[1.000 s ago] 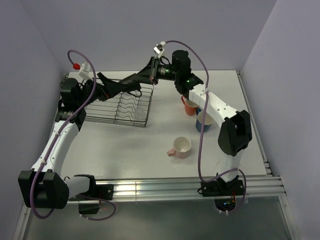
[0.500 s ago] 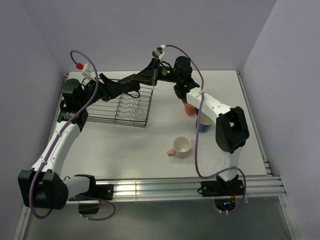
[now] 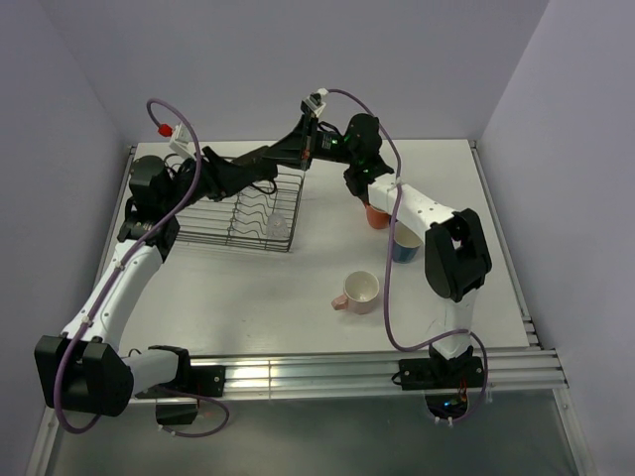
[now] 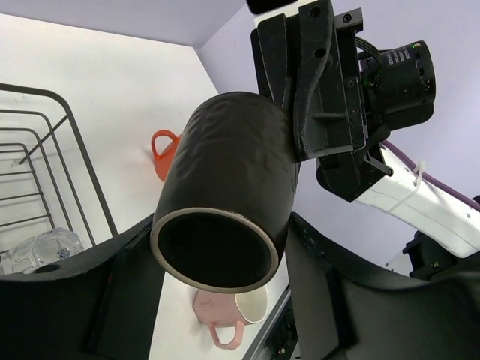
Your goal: Load the cups into the dish rack
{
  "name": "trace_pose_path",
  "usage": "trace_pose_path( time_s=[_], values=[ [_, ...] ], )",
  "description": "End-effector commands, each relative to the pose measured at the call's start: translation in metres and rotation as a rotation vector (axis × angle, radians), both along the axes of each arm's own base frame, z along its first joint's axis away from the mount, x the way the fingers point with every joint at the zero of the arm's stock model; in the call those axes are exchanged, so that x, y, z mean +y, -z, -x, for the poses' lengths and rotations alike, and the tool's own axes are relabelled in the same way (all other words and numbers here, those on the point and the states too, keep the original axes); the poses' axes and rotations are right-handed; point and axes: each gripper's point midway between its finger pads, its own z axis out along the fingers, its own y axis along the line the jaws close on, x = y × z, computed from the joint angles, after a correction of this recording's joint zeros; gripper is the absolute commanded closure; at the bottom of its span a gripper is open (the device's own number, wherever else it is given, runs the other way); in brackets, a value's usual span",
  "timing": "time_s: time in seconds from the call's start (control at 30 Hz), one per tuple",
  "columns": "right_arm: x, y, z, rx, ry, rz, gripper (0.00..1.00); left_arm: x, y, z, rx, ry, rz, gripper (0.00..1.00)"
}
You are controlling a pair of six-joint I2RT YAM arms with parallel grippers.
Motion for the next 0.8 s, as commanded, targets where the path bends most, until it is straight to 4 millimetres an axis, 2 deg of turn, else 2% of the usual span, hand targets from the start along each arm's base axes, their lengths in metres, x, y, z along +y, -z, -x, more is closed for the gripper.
trace_pose_path(
  time_s=[0.0,0.03,0.07,0.13,0.17,0.27,0.43,0.47,0.5,0.57,0.63,0.67,0.77],
  values=[
    [-0.003,-0.017,0.014,-0.076,-0.036,-0.049,1.00,-0.001,-0.024,-0.005,-0.072,-0.017,0.009,0.40],
    [-0.002,-0.016,0.013,-0.075,-0.034,-0.048,1.00,0.000,-0.025,-0.005,-0.075,-0.019,0.010,0.44],
    [-0.002,-0.016,0.014,-0.075,-0.035,-0.047,1.00,0.000,-0.026,-0.005,-0.076,-0.022,0.010,0.54],
    [-0.002,-0.013,0.013,-0.070,-0.034,-0.041,1.00,0.000,-0.030,-0.004,-0.089,-0.027,0.009,0.67],
    [-0.002,-0.011,0.012,-0.069,-0.031,-0.038,1.00,0.000,-0.032,-0.004,-0.093,-0.027,0.008,0.81],
    [-0.001,-0.008,0.009,-0.070,-0.016,-0.021,1.00,0.002,-0.040,-0.003,-0.112,-0.035,0.002,1.00],
    [0.001,-0.005,0.006,-0.063,-0.006,0.003,1.00,0.004,-0.047,-0.002,-0.134,-0.047,-0.006,1.00],
    [0.001,-0.006,0.006,-0.063,-0.008,0.001,1.00,0.005,-0.045,-0.003,-0.123,-0.055,-0.013,0.98],
    [0.001,-0.008,0.008,-0.073,-0.016,-0.006,1.00,0.006,-0.046,-0.004,-0.127,-0.062,-0.020,0.91],
    [0.002,-0.010,0.011,-0.068,-0.026,-0.011,1.00,0.007,-0.043,-0.006,-0.119,-0.078,-0.028,0.64],
    [0.001,-0.014,0.013,-0.075,-0.027,-0.017,1.00,0.008,-0.042,-0.006,-0.117,-0.079,-0.027,0.52],
    [0.001,-0.014,0.015,-0.074,-0.030,-0.018,1.00,0.008,-0.042,-0.006,-0.118,-0.082,-0.026,0.43],
    [-0.001,-0.017,0.018,-0.076,-0.035,-0.025,1.00,0.008,-0.041,-0.007,-0.117,-0.087,-0.029,0.32]
  ],
)
